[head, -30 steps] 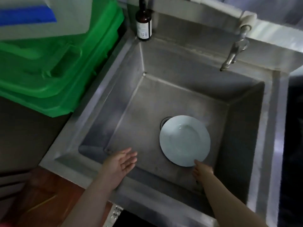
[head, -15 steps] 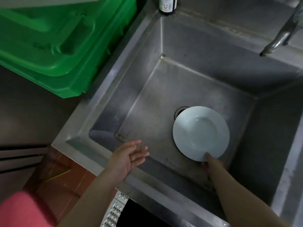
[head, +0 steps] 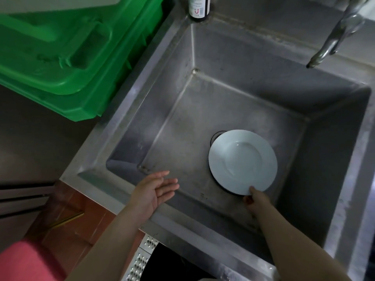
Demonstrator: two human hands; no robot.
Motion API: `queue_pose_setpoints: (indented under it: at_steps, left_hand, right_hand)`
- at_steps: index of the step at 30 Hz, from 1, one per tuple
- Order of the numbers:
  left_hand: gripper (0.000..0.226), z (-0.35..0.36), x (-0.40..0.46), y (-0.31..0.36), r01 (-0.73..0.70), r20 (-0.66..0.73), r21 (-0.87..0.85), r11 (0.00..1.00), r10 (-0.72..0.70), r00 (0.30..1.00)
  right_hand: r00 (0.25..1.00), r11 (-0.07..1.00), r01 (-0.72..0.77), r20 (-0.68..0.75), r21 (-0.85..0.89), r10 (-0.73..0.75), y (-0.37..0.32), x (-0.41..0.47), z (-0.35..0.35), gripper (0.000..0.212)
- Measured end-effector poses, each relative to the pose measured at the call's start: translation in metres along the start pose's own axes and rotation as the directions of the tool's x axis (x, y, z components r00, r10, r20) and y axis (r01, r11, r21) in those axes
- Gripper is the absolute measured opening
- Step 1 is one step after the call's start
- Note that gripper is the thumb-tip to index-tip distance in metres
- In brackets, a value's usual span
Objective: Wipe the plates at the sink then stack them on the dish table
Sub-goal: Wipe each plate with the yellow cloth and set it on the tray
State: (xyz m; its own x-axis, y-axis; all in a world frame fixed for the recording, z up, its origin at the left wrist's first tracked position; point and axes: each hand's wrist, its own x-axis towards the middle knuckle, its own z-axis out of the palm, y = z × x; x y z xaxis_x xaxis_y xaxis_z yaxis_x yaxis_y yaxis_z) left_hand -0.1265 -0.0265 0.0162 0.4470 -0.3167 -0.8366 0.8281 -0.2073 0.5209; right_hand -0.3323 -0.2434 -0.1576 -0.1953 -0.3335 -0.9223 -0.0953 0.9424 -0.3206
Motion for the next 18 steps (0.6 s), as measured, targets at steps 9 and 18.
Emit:
queue_pose_setpoints:
  at_steps: [9,18]
  left_hand:
    - [0.025,0.002,-0.003,-0.001,-0.021,-0.02,-0.034,0.999,0.02,1.0]
    - [0.029,0.003,-0.002,0.005,0.028,0.023,0.007,1.0,-0.028,0.999]
  right_hand:
    - [0.989,0.977,-0.094,0.13,0.192,0.069,0.008,-0.014,-0.01,0.05]
    - [0.986,0.977,0.044,0.148,0.209,-0.076,0.005,-0.027,-0.018,0.052]
